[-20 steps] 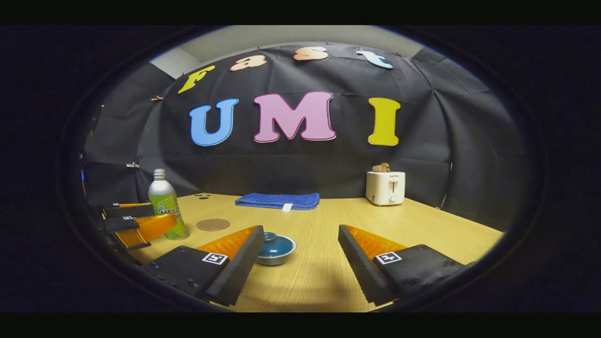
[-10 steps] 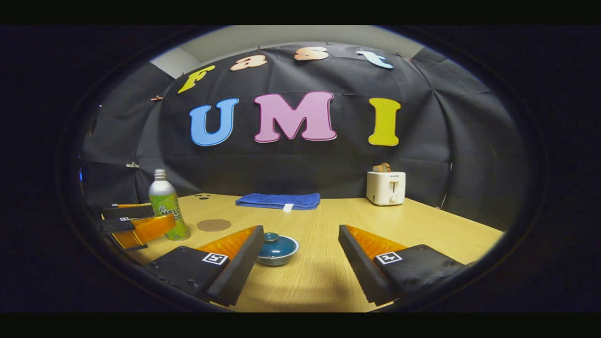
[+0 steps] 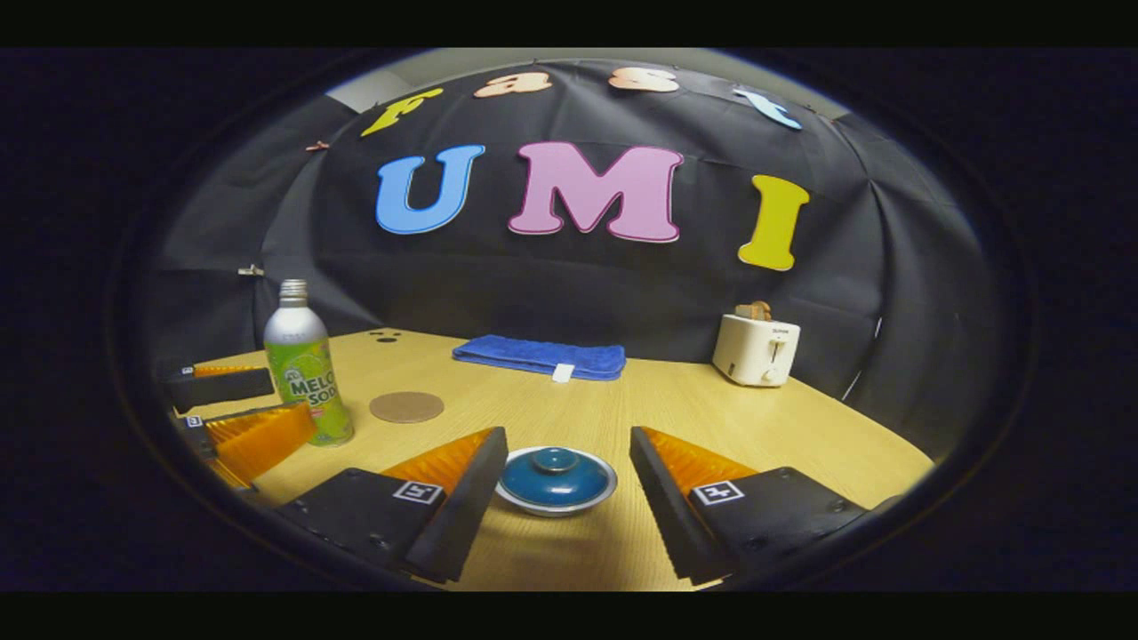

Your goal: Open the teacup lid with one hand, grasp the water bottle and pour water into the teacup with the other hand; after pouring, place the water bottle on the coaster and then close the teacup lid.

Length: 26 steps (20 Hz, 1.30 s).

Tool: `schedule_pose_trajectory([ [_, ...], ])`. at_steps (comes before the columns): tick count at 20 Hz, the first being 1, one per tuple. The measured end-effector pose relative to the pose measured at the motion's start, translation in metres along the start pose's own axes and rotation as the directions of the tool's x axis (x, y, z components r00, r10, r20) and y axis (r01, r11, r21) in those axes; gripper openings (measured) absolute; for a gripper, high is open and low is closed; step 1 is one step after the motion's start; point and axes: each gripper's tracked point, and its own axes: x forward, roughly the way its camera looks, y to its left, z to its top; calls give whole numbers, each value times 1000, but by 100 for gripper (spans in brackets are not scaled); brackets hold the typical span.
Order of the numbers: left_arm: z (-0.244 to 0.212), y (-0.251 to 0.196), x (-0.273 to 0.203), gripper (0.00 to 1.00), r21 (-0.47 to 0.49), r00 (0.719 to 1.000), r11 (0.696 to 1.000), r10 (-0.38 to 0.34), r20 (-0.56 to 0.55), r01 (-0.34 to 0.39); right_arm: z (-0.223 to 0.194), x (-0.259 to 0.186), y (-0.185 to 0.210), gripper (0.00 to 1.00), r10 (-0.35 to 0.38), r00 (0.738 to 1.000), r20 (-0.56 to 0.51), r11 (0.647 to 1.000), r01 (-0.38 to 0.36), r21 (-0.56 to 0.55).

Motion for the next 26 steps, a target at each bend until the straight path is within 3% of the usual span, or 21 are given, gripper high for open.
schedule_pose_trajectory([
  [3, 0, 12, -2, 96, 0, 1000, 1000, 28, -1, -28, -10, 10, 7, 69, 14, 998, -62, 1000, -14, 2],
  [9, -1, 24, -2, 96, 0, 999, 999, 49, -2, -49, -15, 19, 14, 58, 27, 994, -102, 999, -25, 23],
  [11, -1, 22, -2, 96, 0, 999, 999, 45, -3, -45, -13, 21, 12, 50, 24, 995, -101, 999, -21, 37],
  [12, -1, 23, -3, 96, 0, 999, 999, 44, -2, -44, -11, 21, 11, 41, 27, 994, -101, 999, -23, 45],
  [15, -1, 25, -1, 96, 0, 999, 999, 49, -3, -49, -11, 22, 12, 28, 43, 994, -102, 998, -37, 56],
  [17, -1, 27, -3, 96, 1, 998, 998, 56, -3, -56, -11, 23, 14, 35, 54, 994, -96, 998, -49, 50],
  [18, -1, 28, -2, 96, 1, 998, 998, 61, -4, -61, -11, 23, 14, 30, 57, 994, -93, 997, -52, 53],
  [20, -1, 30, -1, 96, 1, 998, 998, 65, -4, -65, -2, 21, 15, 33, 70, 995, -74, 996, -66, 61],
  [22, -2, 34, 0, 96, 1, 997, 997, 71, -5, -71, 12, 17, 13, 23, 73, 996, -43, 995, -70, 68],
  [23, -1, 37, 1, 96, 1, 997, 997, 80, -5, -80, 18, 15, 10, 28, 72, 997, -29, 995, -70, 69],
  [24, -2, 41, 2, 96, 1, 996, 996, 90, -5, -90, 25, 12, 7, 23, 70, 997, -16, 995, -69, 71],
  [26, -2, 51, 7, 96, 1, 993, 993, 121, -6, -121, 36, 7, -4, 23, 60, 998, 10, 995, -61, 80],
])
